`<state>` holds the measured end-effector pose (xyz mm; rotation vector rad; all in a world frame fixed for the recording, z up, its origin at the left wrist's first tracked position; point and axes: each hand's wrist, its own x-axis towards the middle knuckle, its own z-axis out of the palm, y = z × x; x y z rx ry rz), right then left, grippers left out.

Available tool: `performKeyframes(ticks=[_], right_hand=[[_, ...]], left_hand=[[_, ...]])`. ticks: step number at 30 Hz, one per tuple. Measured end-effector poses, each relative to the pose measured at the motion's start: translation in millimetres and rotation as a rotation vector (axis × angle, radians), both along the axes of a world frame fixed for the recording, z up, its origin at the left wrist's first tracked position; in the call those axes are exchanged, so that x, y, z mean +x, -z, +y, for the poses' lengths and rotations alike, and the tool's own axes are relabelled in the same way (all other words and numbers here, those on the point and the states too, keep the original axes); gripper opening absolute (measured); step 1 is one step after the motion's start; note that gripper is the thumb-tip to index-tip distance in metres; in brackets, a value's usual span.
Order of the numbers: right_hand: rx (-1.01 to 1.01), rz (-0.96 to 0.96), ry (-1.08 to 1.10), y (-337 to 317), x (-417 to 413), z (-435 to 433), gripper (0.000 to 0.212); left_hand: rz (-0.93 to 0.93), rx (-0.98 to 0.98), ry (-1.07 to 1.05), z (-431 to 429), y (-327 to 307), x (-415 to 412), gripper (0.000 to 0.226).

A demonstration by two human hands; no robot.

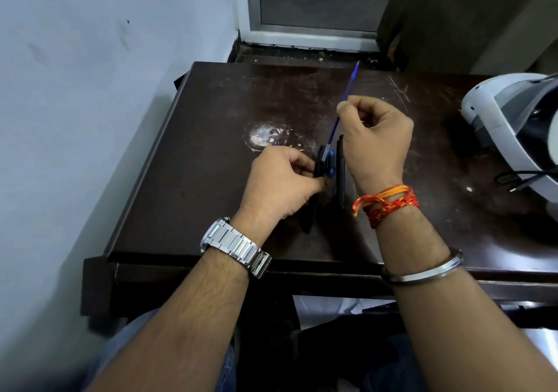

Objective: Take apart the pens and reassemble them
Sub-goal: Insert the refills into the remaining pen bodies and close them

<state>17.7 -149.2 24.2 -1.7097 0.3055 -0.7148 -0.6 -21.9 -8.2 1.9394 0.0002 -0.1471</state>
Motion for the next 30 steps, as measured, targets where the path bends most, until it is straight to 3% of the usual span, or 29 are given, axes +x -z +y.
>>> performKeyframes(ticks=[8,15,22,27,30], right_hand=[[-0.003,0.064,-0.047,3.7,2.9,2.1,0.021],[0.022,0.060,-0.026,3.7,2.8,1.7,0.015],[-0.121,0.329,-0.195,7.7,-2.5,7.6,0.022],[-0.051,0.353,-0.093,3.9,-0.4,0.1,0.033],[-0.267,0.463,-0.046,6.6,-1.5,-8.1,0.035]], left_hand=[[-0.007,0.042,-0.023,-0.2,-0.1,-1.6,0.022],[-0.031,0.031,-0.059,-0.7,-0.7,-0.8,0.020],[-0.052,0.031,-0.114,-0.6,-1.1,1.0,0.021],[-0.061,-0.006,-0.160,-0.4,-0.6,1.2,0.018],[-0.081,-0.036,-0.174,-0.5,-0.7,1.4,0.021]])
